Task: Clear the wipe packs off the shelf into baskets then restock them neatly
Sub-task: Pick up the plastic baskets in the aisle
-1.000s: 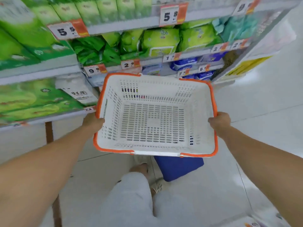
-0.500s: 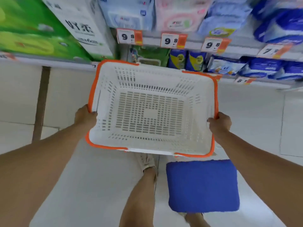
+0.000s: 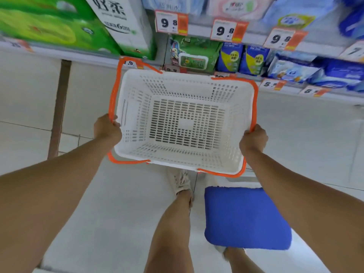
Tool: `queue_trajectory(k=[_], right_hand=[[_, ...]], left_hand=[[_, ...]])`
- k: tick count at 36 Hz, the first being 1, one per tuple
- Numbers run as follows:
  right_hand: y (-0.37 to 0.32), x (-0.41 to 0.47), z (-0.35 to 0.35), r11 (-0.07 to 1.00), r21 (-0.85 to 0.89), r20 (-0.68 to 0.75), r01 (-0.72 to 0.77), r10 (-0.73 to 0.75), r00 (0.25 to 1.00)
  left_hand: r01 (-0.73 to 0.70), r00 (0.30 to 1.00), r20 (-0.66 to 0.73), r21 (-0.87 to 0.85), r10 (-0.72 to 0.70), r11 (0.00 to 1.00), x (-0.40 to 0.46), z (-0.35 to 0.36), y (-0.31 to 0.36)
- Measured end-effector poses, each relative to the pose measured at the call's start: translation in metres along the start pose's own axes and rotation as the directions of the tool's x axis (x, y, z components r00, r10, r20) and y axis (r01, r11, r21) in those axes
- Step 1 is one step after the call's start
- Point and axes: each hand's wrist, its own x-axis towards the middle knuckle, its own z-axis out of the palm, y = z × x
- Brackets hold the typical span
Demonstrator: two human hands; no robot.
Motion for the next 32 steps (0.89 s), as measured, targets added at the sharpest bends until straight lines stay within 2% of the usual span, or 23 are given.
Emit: queue_trajectory(k=[2, 5, 8, 10, 13, 16, 19, 23, 25, 27, 29, 32], right_hand=[[-0.014, -0.006, -0.011, 1.000, 0.003, -0.047, 0.000, 0.000, 0.999], [-0.032, -0.010, -0.024, 0.993, 0.106, -0.040, 0.055, -0.051, 0.998], [-0.046, -0.013, -0.046, 0.985, 0.122, 0.015, 0.122, -0.125, 0.992], [-0.055, -0.015, -0.071, 0.976, 0.211, 0.084, 0.043, -0.062, 0.995], [-0.071, -0.027, -0.117, 0.893, 0.429, 0.259, -0.134, 0.021, 0.966], [-0.095, -0.050, -0.163, 0.773, 0.587, 0.399, -0.242, -0.017, 0.917], [-0.116, -0.078, -0.206, 0.726, 0.635, 0.445, -0.264, -0.064, 0.893], [-0.127, -0.104, -0.279, 0.778, 0.611, 0.344, -0.148, -0.093, 0.935], [-0.115, -0.105, -0.323, 0.846, 0.531, 0.236, -0.042, -0.101, 0.966], [-0.096, -0.101, -0.371, 0.914, 0.396, 0.058, 0.087, -0.119, 0.991], [-0.075, -0.099, -0.420, 0.960, 0.218, -0.111, 0.174, -0.153, 0.982], [-0.041, -0.088, -0.478, 0.985, 0.033, -0.246, 0.167, -0.154, 0.957]], left_hand=[[-0.026, 0.999, 0.041, -0.027, 0.027, 0.999, -0.015, -0.002, 0.009], [-0.008, 1.000, -0.009, -0.128, 0.007, 0.992, -0.028, 0.004, 0.027], [-0.114, 0.993, -0.058, -0.129, 0.107, 0.985, -0.053, -0.010, 0.055], [-0.148, 0.988, -0.061, -0.184, 0.139, 0.972, -0.069, -0.028, 0.072], [-0.071, 0.997, -0.033, -0.297, 0.064, 0.952, -0.085, -0.064, 0.095], [0.012, 0.999, 0.036, -0.379, 0.002, 0.925, -0.117, -0.096, 0.125], [-0.042, 0.995, 0.073, -0.378, 0.074, 0.925, -0.172, -0.121, 0.159], [-0.193, 0.979, 0.016, -0.278, 0.205, 0.941, -0.248, -0.151, 0.195], [-0.251, 0.968, -0.035, -0.129, 0.249, 0.959, -0.276, -0.169, 0.207], [-0.289, 0.954, -0.079, -0.007, 0.288, 0.957, -0.294, -0.184, 0.215], [-0.318, 0.945, -0.069, 0.026, 0.319, 0.948, -0.303, -0.189, 0.217], [-0.399, 0.916, -0.005, 0.094, 0.401, 0.912, -0.309, -0.173, 0.229]])
